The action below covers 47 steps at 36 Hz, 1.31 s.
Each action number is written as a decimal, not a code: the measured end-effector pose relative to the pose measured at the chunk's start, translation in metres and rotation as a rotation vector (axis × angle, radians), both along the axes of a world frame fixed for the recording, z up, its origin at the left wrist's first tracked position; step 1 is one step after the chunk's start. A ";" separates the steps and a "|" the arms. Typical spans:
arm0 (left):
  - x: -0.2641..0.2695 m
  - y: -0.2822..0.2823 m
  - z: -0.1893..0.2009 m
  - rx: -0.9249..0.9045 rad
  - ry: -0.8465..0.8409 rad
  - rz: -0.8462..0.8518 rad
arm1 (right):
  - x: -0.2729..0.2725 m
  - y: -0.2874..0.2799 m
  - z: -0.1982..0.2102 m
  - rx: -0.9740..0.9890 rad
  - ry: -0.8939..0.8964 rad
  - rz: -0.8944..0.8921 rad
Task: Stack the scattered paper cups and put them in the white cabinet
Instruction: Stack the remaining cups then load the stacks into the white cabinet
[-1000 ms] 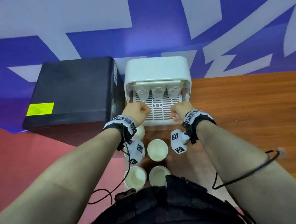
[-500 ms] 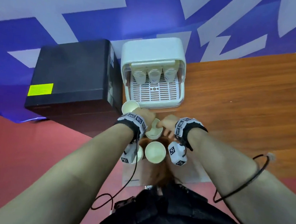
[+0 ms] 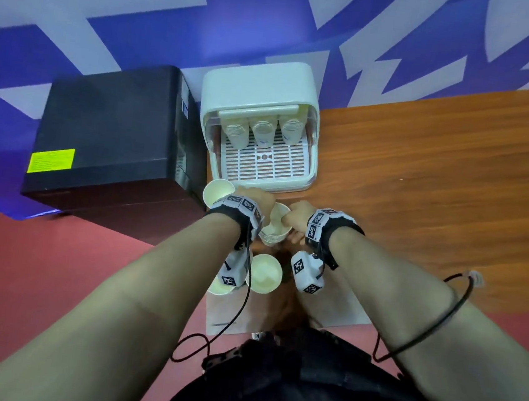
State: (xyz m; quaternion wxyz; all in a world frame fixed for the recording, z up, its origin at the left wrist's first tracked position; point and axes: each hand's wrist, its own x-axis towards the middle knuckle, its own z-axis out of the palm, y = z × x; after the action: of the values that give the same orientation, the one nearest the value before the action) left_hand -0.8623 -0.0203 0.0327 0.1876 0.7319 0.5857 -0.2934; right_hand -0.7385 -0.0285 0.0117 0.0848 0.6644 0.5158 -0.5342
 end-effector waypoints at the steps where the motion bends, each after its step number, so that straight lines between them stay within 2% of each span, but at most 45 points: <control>1: 0.001 0.003 0.004 0.001 -0.011 -0.011 | -0.001 0.001 0.015 0.000 0.022 -0.015; 6: 0.008 0.031 0.032 -0.004 -0.046 0.091 | 0.006 0.027 0.057 0.020 0.019 -0.007; 10: 0.008 0.048 0.046 0.129 -0.099 0.164 | 0.014 0.046 0.076 0.092 0.073 -0.104; 13: 0.001 0.059 0.050 0.182 -0.220 0.348 | 0.017 0.062 0.083 0.128 0.098 -0.158; 18: -0.008 0.078 0.049 0.066 -0.550 0.744 | 0.017 0.086 0.082 0.180 0.173 -0.244; 22: -0.014 0.090 0.046 0.020 -0.713 0.973 | 0.013 0.104 0.072 0.168 0.229 -0.310; 33: -0.027 0.118 -0.001 -0.053 -0.836 1.274 | -0.004 0.136 0.030 0.063 0.307 -0.414; 41: -0.022 0.132 -0.023 -0.112 -0.889 1.328 | -0.005 0.146 0.006 -0.027 0.335 -0.503; 47: -0.020 0.138 -0.031 -0.122 -0.944 1.377 | -0.004 0.153 -0.002 0.032 0.371 -0.520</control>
State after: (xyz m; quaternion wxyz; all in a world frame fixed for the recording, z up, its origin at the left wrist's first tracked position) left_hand -0.8824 0.1180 0.0020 0.5898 0.2450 0.7449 0.1930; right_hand -0.7421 0.1246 0.0095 -0.1606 0.6664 0.3439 -0.6417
